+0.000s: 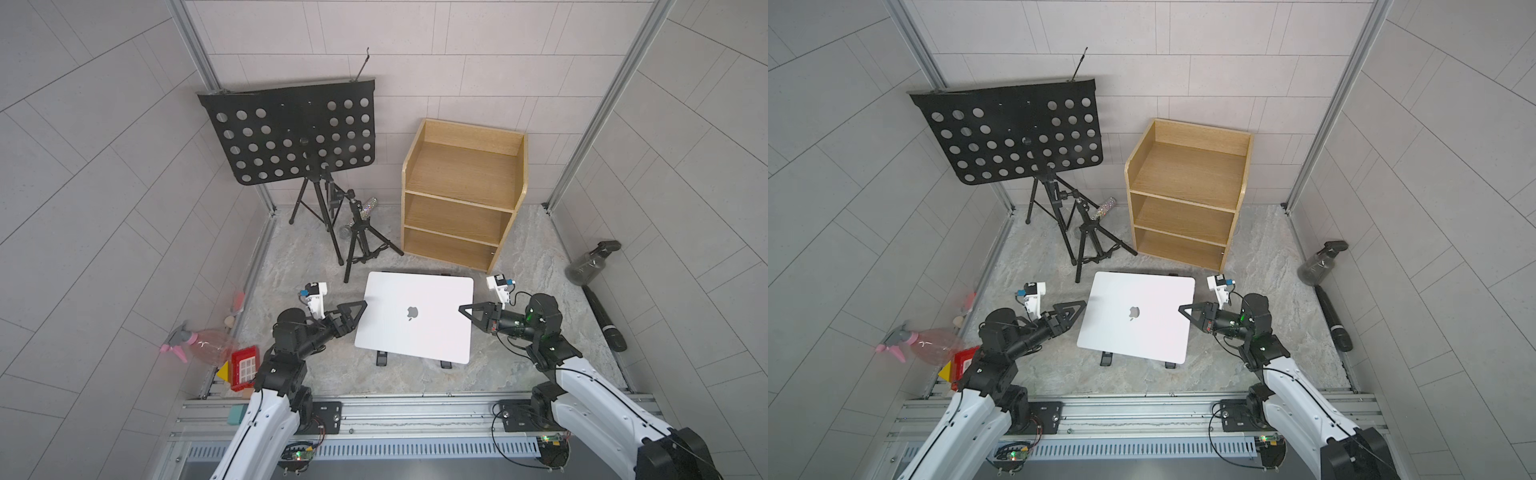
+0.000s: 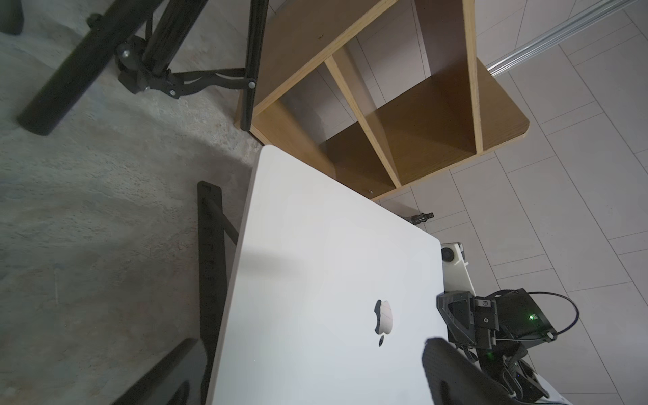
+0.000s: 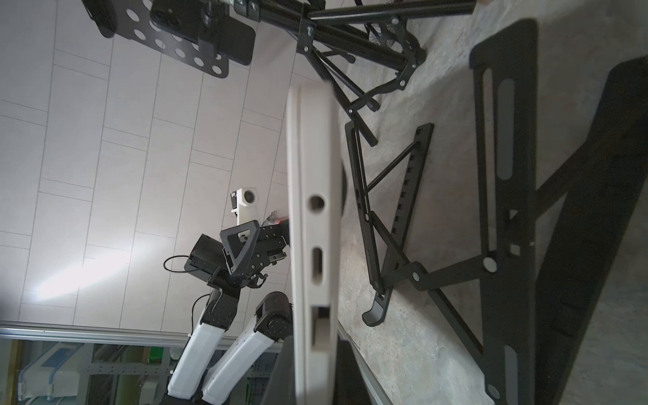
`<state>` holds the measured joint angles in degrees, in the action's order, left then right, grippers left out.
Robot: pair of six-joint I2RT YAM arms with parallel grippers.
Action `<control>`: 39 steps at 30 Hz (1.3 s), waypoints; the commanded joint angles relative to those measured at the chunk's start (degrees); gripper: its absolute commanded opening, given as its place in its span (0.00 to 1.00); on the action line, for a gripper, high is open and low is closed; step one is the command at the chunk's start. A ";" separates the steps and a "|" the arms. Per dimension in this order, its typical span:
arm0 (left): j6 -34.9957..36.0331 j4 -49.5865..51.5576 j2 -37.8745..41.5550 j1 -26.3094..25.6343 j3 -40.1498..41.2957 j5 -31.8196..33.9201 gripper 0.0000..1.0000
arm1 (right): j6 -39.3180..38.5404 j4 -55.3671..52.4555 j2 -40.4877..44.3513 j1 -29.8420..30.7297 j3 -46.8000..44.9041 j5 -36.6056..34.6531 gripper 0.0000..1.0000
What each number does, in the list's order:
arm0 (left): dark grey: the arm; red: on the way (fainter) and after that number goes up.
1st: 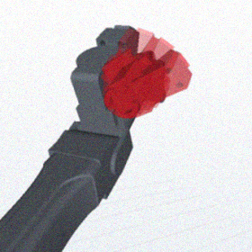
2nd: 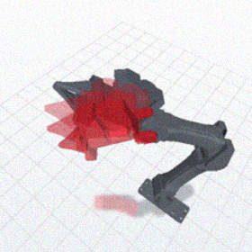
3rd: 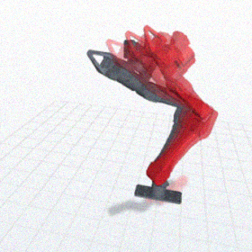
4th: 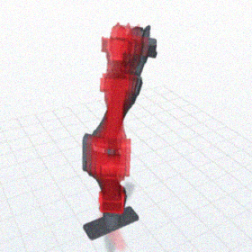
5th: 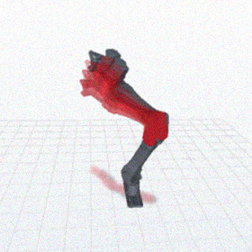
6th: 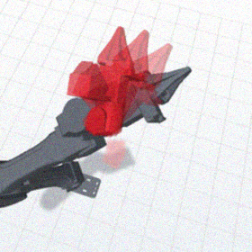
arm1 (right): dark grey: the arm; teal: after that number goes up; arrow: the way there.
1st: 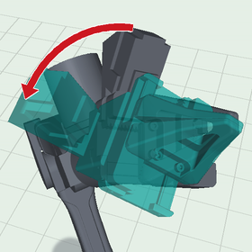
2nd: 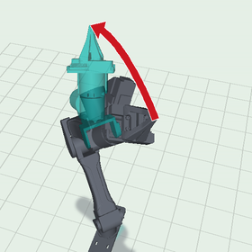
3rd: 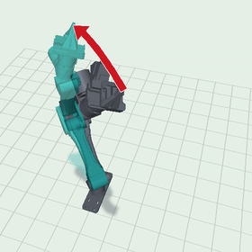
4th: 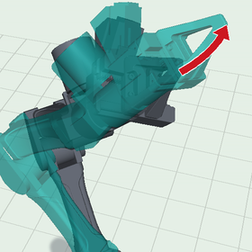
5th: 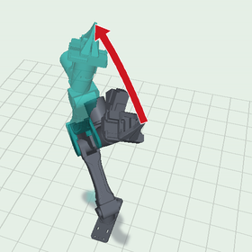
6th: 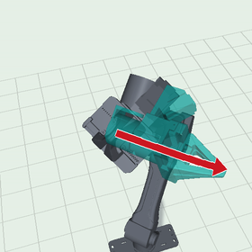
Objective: Close the laptop lid and set it aside
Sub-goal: Pick up the laptop from the computer stand, then place the laptop on the shelf.
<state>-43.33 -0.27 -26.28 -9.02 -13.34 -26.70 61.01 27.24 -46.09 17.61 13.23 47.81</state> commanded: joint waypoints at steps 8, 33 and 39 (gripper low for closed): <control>1.19 19.20 6.77 -0.23 -16.95 6.08 1.00 | 10.26 9.21 9.87 -2.49 4.39 -1.60 0.00; -0.92 26.29 11.25 -0.05 -21.01 8.77 1.00 | 16.86 4.94 19.48 -7.86 12.73 -11.18 0.00; -0.38 26.76 11.71 -0.08 -20.19 8.36 1.00 | 21.06 12.22 11.50 -9.88 17.38 -6.60 0.00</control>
<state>-44.56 25.45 -15.29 -9.02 -34.35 -17.93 78.74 24.60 -33.85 8.60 24.38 39.38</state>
